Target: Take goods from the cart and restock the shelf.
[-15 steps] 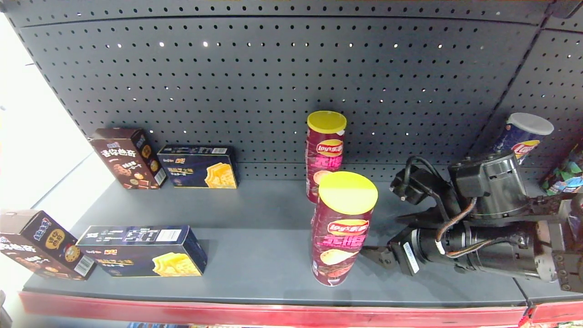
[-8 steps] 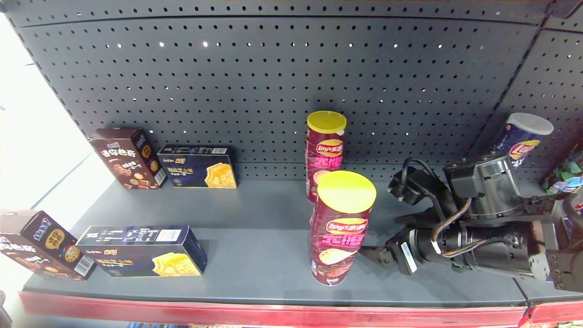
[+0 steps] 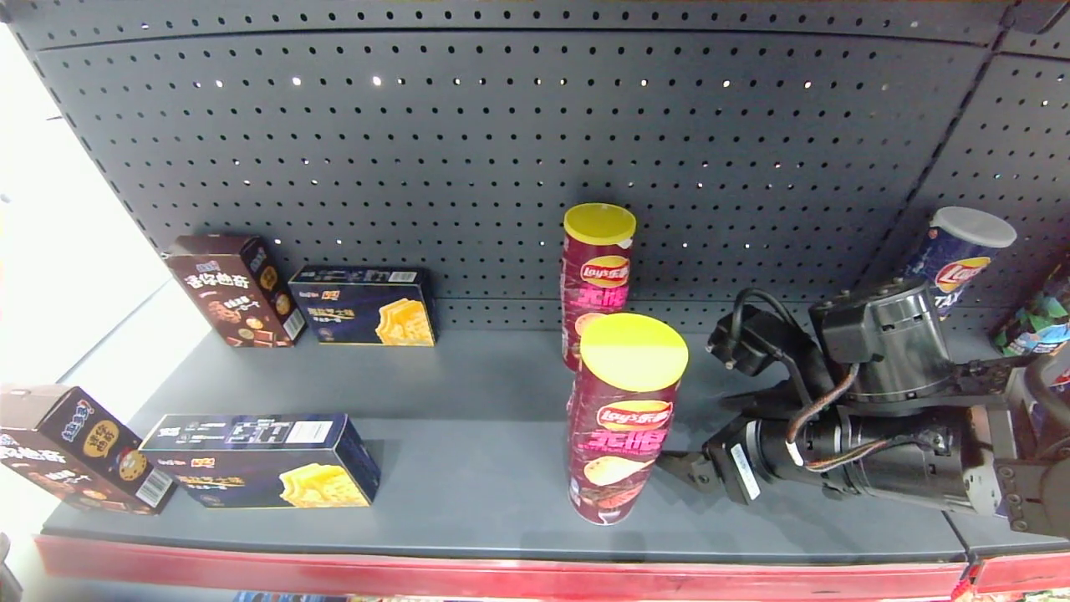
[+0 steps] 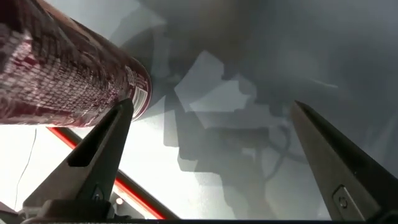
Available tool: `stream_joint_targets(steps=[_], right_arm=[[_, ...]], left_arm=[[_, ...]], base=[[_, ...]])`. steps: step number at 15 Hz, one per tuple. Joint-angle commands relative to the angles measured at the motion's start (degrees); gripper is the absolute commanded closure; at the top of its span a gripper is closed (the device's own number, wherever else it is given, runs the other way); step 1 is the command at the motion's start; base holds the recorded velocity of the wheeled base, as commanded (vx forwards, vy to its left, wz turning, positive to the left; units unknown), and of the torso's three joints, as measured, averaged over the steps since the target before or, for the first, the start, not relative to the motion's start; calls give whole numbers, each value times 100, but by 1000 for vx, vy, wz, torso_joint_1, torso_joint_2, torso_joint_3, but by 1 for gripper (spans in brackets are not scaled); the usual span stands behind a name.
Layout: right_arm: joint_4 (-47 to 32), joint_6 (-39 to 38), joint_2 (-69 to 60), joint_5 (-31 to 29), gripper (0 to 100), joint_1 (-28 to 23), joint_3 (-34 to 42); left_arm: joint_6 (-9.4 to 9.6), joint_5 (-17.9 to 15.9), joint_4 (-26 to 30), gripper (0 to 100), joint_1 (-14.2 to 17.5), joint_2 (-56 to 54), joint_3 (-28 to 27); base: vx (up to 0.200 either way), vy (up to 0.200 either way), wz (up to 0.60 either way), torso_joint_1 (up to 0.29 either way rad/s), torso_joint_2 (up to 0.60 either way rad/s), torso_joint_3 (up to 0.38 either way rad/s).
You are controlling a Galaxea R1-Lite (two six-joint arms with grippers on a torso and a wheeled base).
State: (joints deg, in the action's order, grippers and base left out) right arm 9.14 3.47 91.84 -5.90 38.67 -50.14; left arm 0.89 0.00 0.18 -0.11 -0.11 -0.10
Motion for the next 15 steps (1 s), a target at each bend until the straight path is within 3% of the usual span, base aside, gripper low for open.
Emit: stream_joint_targets(steps=[1, 15], right_arm=[[0, 4, -9, 1, 0, 0, 22], [26, 4, 114, 10, 0, -17, -57]], left_arm=[[-1, 0, -1, 0, 2, 11, 1], [-1, 0, -1, 0, 2, 11, 1]], base=[[0, 0, 0, 0, 0, 0], [0, 0, 0, 0, 0, 0]])
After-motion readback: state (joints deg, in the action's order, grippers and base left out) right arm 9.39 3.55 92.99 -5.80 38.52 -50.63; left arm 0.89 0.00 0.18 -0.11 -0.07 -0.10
